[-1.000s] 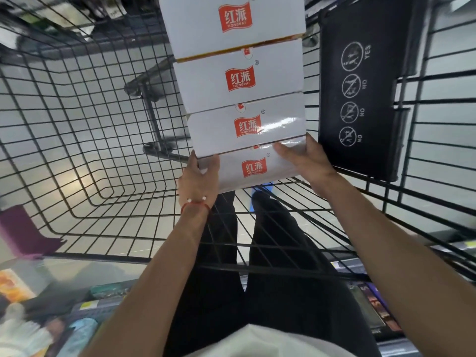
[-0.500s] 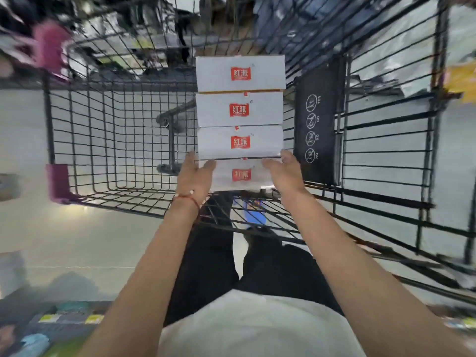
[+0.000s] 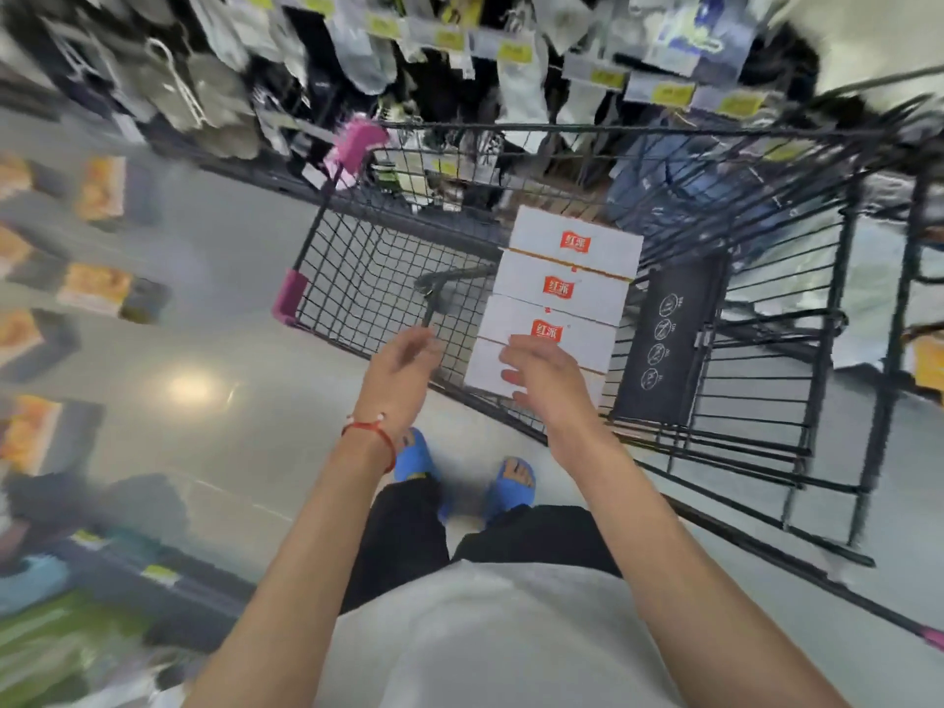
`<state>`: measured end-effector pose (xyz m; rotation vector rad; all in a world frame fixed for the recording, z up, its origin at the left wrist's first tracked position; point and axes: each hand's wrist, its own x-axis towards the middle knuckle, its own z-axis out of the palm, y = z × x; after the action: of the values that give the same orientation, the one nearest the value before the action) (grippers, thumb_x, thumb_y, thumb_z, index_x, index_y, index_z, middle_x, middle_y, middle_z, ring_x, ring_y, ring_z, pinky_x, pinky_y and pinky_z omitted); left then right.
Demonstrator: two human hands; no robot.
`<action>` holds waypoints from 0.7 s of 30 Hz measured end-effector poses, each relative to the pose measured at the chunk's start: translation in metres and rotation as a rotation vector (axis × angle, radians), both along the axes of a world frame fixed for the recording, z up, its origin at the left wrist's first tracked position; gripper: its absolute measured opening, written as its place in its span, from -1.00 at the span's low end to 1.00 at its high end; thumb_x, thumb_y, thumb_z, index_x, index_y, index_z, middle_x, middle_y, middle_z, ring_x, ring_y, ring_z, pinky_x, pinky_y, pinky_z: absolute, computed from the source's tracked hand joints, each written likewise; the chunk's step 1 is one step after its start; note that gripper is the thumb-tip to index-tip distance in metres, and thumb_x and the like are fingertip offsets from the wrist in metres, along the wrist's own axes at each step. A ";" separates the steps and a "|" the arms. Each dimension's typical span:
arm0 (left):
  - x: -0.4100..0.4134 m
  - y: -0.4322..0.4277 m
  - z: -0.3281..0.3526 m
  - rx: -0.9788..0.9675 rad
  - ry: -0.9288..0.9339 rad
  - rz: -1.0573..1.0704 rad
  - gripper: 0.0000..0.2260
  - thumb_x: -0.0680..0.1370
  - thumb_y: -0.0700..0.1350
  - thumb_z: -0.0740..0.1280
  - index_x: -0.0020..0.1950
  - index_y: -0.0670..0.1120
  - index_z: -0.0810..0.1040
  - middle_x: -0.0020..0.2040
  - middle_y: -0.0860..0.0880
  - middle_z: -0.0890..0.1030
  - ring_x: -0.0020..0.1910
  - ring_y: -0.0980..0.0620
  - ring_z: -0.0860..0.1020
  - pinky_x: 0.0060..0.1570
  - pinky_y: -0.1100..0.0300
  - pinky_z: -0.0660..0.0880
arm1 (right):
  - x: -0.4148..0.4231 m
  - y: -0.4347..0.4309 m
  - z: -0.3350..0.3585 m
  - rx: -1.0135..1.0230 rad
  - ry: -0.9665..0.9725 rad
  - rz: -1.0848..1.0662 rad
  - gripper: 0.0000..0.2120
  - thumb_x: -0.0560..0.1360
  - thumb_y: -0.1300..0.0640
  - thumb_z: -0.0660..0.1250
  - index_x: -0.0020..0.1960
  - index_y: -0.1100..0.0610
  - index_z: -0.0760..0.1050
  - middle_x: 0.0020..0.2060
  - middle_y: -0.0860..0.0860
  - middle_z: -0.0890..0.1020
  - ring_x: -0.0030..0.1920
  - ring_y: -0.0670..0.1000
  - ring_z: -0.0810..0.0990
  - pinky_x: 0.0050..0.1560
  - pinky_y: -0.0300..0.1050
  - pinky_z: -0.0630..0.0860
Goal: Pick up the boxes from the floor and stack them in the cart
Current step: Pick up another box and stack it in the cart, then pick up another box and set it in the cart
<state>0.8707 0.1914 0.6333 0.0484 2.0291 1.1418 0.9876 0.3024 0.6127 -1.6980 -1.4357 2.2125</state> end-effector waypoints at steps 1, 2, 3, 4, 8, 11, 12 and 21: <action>-0.002 -0.008 0.003 0.012 -0.001 0.021 -0.69 0.64 -0.20 0.28 0.38 -0.17 0.50 0.25 -0.04 0.55 0.21 0.06 0.50 0.38 0.07 0.39 | -0.006 -0.007 0.004 0.009 0.005 0.032 -0.77 0.62 0.08 0.35 0.27 -0.03 0.55 0.20 -0.04 0.63 0.17 -0.04 0.62 0.34 0.02 0.52; -0.004 -0.017 0.006 0.022 0.001 0.042 -0.70 0.64 -0.19 0.29 0.38 -0.17 0.50 0.24 -0.03 0.56 0.21 0.06 0.50 0.40 0.05 0.39 | -0.012 -0.013 0.009 0.024 0.005 0.065 -0.78 0.62 0.08 0.35 0.25 -0.05 0.56 0.20 -0.04 0.63 0.20 -0.02 0.61 0.35 0.04 0.51; -0.008 -0.027 0.008 0.027 0.006 0.060 -0.71 0.64 -0.17 0.29 0.36 -0.14 0.52 0.23 -0.02 0.56 0.21 0.05 0.51 0.40 0.02 0.39 | -0.020 -0.020 0.013 0.034 0.012 0.095 -0.80 0.61 0.09 0.36 0.22 -0.04 0.56 0.19 -0.05 0.63 0.20 0.00 0.61 0.35 0.05 0.52; -0.011 -0.039 0.010 0.028 0.012 0.077 -0.72 0.64 -0.15 0.30 0.34 -0.12 0.53 0.22 -0.01 0.56 0.23 0.04 0.51 0.40 -0.01 0.40 | -0.027 -0.028 0.018 0.041 0.021 0.125 -0.83 0.61 0.10 0.36 0.19 -0.03 0.57 0.16 -0.05 0.64 0.19 0.01 0.62 0.33 0.03 0.53; -0.026 -0.094 0.017 0.033 0.007 0.176 -0.77 0.63 -0.11 0.31 0.28 -0.06 0.57 0.17 0.03 0.59 0.19 0.01 0.54 0.34 -0.03 0.45 | -0.062 -0.064 0.030 0.034 0.031 0.231 -0.75 0.61 0.10 0.37 0.29 0.01 0.57 0.12 -0.05 0.67 0.09 -0.10 0.64 0.21 -0.11 0.56; -0.042 -0.142 0.023 0.061 0.001 0.307 -0.85 0.64 -0.14 0.30 0.19 -0.02 0.57 0.13 0.00 0.61 0.13 0.01 0.55 0.24 0.04 0.47 | -0.095 -0.101 0.035 0.049 0.041 0.328 -0.76 0.61 0.10 0.37 0.27 0.00 0.58 0.13 -0.01 0.69 0.10 -0.08 0.65 0.24 -0.06 0.54; -0.049 -0.159 0.025 0.073 0.002 0.350 -0.88 0.64 -0.16 0.30 0.14 -0.01 0.57 0.09 -0.01 0.60 0.09 0.01 0.55 0.16 0.08 0.48 | -0.107 -0.114 0.037 0.056 0.045 0.361 -0.78 0.61 0.10 0.37 0.25 -0.01 0.58 0.14 0.00 0.69 0.09 -0.08 0.65 0.20 -0.07 0.54; -0.122 -0.310 0.028 0.138 -0.027 0.592 -0.81 0.64 -0.09 0.29 0.25 0.01 0.55 0.16 0.02 0.63 0.11 0.05 0.60 0.02 0.18 0.48 | -0.215 -0.249 0.049 0.071 0.110 0.610 -0.74 0.63 0.10 0.34 0.31 0.03 0.56 0.16 0.01 0.68 0.08 -0.06 0.65 0.13 -0.11 0.52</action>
<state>0.7482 -0.1184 0.6615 -0.5269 1.9915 1.6273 0.7727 0.0536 0.6617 -1.1961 -2.1932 2.4151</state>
